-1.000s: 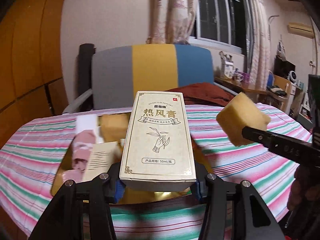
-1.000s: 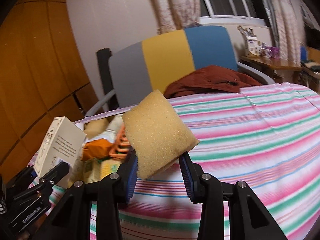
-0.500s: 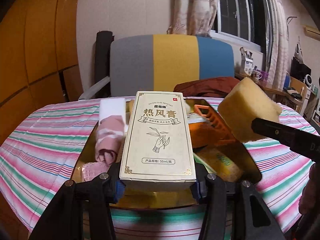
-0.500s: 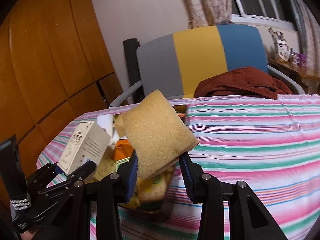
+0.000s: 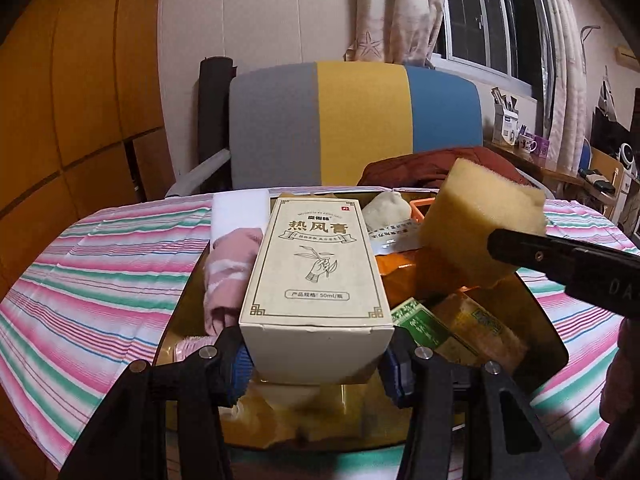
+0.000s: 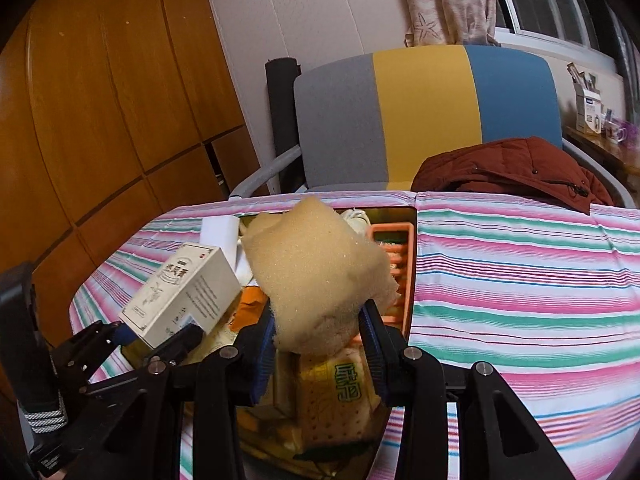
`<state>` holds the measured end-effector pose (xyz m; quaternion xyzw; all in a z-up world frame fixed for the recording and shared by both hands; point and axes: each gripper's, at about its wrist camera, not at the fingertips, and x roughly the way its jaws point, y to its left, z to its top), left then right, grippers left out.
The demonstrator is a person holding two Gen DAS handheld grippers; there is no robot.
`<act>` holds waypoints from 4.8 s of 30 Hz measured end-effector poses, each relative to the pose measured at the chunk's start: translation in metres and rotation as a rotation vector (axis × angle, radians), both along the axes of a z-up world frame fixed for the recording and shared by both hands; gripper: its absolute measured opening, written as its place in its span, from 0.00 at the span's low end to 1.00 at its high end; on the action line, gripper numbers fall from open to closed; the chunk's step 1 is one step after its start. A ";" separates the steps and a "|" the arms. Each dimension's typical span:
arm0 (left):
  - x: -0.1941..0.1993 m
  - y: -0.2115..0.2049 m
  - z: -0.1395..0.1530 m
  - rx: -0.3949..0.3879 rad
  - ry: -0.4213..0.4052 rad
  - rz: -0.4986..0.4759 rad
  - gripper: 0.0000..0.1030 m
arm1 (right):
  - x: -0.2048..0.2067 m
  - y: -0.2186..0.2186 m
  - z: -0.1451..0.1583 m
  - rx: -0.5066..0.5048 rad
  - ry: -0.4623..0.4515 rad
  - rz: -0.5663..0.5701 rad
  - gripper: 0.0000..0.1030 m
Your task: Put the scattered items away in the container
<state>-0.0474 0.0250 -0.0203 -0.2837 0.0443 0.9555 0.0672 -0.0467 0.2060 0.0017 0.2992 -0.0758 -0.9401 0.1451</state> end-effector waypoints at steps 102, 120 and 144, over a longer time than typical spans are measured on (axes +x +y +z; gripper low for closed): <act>0.023 0.002 0.005 0.242 0.026 -0.203 0.57 | -0.020 -0.009 -0.008 0.064 0.050 0.011 0.29; 0.038 -0.014 0.015 0.169 0.022 -0.015 0.70 | 0.036 -0.004 -0.006 0.041 0.062 -0.018 0.55; 0.069 -0.036 0.048 0.083 0.070 0.235 0.80 | 0.059 -0.025 -0.004 0.087 0.078 -0.047 0.74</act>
